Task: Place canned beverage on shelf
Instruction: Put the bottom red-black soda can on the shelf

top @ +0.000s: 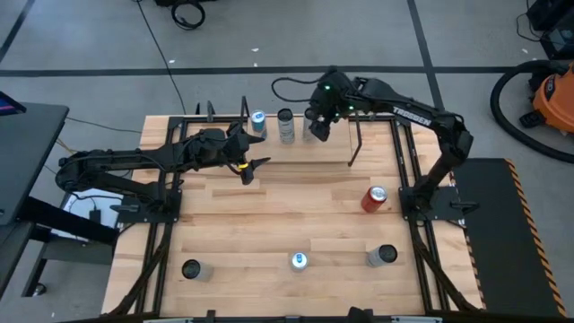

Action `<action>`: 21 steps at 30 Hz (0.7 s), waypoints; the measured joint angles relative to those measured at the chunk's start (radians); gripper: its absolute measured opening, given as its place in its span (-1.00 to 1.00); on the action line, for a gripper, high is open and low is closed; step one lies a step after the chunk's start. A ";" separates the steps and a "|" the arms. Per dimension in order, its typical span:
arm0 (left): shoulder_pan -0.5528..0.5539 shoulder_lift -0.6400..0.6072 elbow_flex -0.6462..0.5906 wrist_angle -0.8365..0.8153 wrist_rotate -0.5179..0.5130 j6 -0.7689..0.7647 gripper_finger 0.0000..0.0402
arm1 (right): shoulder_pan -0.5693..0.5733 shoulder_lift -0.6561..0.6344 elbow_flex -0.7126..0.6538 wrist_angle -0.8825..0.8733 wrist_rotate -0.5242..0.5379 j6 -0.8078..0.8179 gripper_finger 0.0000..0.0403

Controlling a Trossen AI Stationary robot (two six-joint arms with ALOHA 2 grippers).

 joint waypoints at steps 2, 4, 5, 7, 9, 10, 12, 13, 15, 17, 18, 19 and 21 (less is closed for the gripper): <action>0.000 0.000 0.000 0.000 0.000 0.000 0.49 | 0.000 -0.038 0.000 -0.018 0.000 -0.012 0.47; 0.000 0.000 0.000 0.000 0.000 0.000 0.49 | 0.000 -0.077 0.001 -0.046 0.001 -0.022 0.47; 0.000 0.000 0.000 0.000 0.000 0.000 0.49 | 0.000 -0.094 0.001 -0.055 0.001 -0.023 0.47; 0.000 0.000 0.000 0.000 0.000 0.000 0.49 | 0.000 -0.126 0.001 -0.077 0.000 -0.025 0.47; 0.000 0.000 0.000 0.000 0.000 0.000 0.49 | 0.000 -0.154 0.001 -0.097 0.000 -0.036 0.47; 0.000 0.000 0.000 0.000 0.000 0.000 0.49 | 0.000 -0.166 0.001 -0.107 0.000 -0.048 0.47; 0.000 0.000 0.000 0.000 0.000 0.000 0.49 | 0.000 -0.181 0.001 -0.124 -0.006 -0.070 0.47; 0.000 0.000 0.000 0.000 0.000 -0.001 0.49 | 0.001 -0.184 0.001 -0.125 -0.007 -0.071 0.47; 0.000 0.000 0.000 0.000 0.000 -0.001 0.49 | 0.001 -0.186 0.001 -0.125 -0.008 -0.070 0.47; 0.000 0.000 0.000 0.000 0.000 -0.001 0.49 | 0.002 -0.186 0.001 -0.138 -0.006 -0.079 0.47; 0.000 0.000 0.000 0.000 0.000 -0.001 0.49 | 0.006 -0.185 0.001 -0.146 0.001 -0.088 0.47; 0.000 0.000 0.000 0.000 0.000 -0.001 0.49 | 0.010 -0.184 0.001 -0.156 0.015 -0.095 0.48; 0.000 0.000 0.000 0.000 0.000 -0.001 0.49 | 0.021 -0.179 0.001 -0.189 0.057 -0.116 0.51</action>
